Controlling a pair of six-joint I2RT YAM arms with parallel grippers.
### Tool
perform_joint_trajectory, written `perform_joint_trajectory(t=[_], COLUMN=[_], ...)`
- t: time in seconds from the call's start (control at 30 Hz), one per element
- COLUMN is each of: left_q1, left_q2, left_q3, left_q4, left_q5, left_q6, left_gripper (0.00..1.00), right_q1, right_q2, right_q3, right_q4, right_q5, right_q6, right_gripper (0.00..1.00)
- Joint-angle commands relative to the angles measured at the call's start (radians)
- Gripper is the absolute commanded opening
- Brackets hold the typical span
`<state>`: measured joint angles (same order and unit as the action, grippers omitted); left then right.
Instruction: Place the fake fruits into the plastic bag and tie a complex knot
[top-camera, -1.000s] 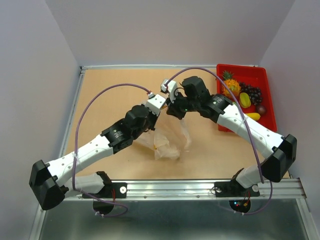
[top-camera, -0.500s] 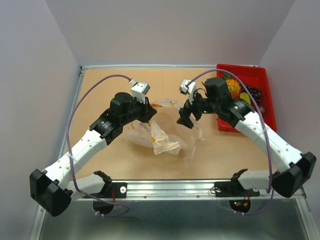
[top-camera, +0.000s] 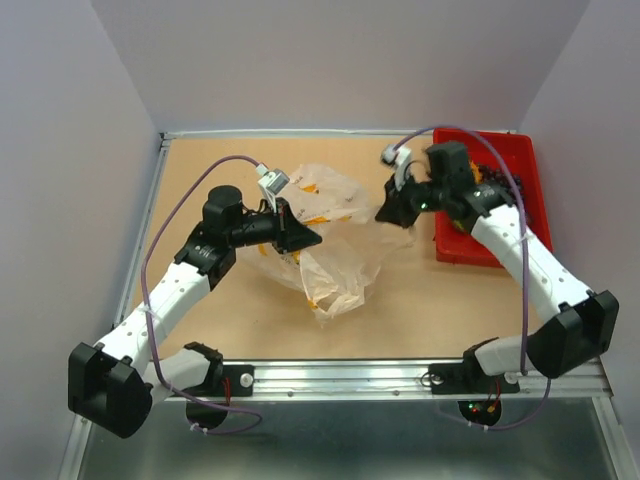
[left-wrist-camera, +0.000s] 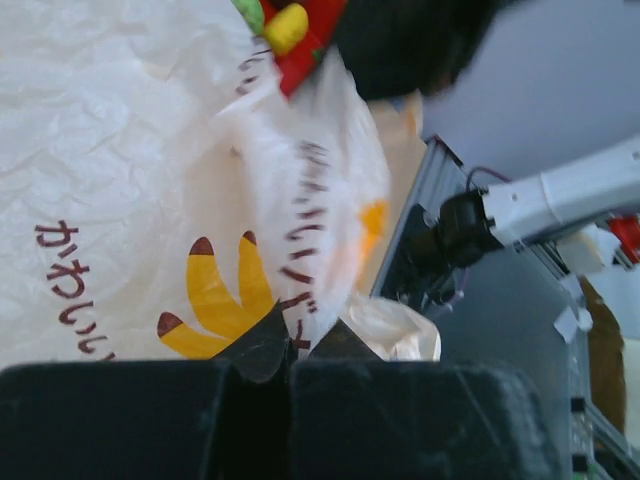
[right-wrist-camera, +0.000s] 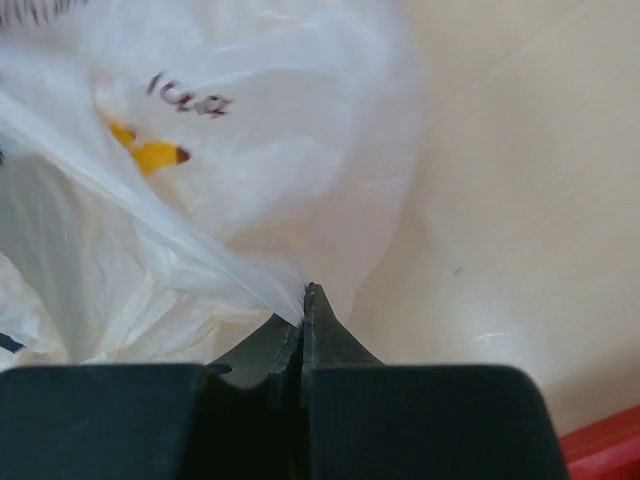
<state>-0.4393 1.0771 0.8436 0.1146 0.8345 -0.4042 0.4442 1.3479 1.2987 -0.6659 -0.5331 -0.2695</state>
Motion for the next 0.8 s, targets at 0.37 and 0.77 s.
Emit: perform_joint_trajectory(t=[0.37,0.77], left_q1=[0.062,0.068], left_q2=[-0.085,0.115], left_q3=[-0.081,-0.161], left_q4=[0.138,0.525], left_q5=[-0.047,-0.302], left_q6=[-0.036,-0.251], left_gripper=[0.0,0.0], right_q1=[-0.256,-0.272], right_q2=[0.289,0.169], right_q3=[0.401,0.444], right_q4=[-0.032,-0.034], right_q5=[-0.337,-0.018], right_q6=[-0.008,0.297], right_gripper=[0.62,1.0])
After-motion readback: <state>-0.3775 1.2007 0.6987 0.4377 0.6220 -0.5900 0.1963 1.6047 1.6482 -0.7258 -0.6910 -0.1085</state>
